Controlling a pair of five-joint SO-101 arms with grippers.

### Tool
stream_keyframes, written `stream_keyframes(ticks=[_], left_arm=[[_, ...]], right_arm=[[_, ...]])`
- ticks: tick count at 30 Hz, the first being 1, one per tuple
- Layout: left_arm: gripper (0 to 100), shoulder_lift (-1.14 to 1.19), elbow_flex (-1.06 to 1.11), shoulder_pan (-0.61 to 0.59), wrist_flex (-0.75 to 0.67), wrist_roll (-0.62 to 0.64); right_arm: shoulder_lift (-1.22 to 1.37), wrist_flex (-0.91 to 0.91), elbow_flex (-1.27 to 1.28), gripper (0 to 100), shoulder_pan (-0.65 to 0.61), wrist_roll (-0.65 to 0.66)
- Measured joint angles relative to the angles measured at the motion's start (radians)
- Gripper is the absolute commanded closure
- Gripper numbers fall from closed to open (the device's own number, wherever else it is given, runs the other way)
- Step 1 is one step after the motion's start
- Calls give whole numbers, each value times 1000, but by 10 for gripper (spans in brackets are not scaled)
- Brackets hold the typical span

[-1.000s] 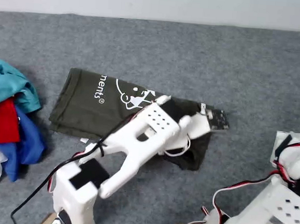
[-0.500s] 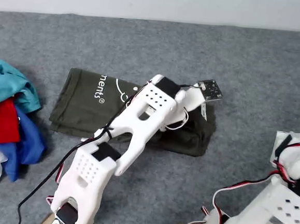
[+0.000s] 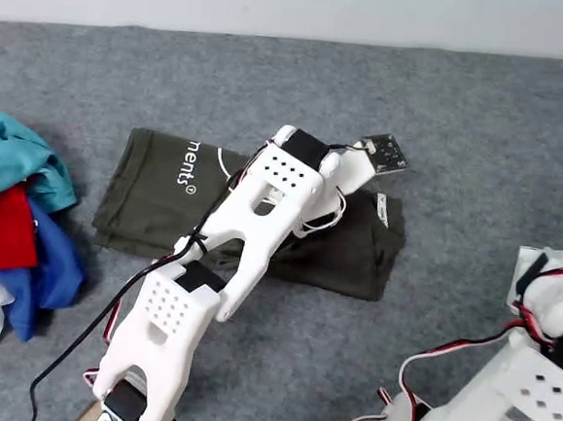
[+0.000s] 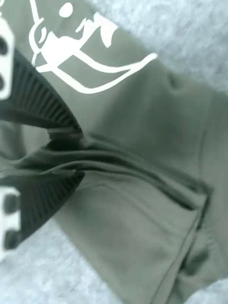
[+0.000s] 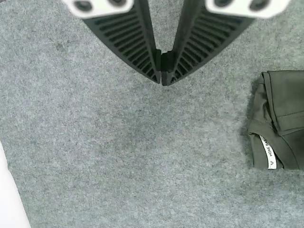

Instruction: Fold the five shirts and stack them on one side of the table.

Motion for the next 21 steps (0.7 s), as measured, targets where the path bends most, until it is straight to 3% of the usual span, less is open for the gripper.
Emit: stream_keyframes(ticks=[3, 12, 16, 21], left_arm=[[996, -57, -3, 37, 74, -8], [994, -252, 264, 167, 80, -25], [994, -255, 350, 114, 75, -25], [994, -252, 454, -25, -100, -21]], right_arm=[[0, 0, 0, 983, 0, 0], [0, 0, 0, 983, 0, 0], [0, 0, 0, 983, 0, 0], [0, 0, 0, 983, 0, 0]])
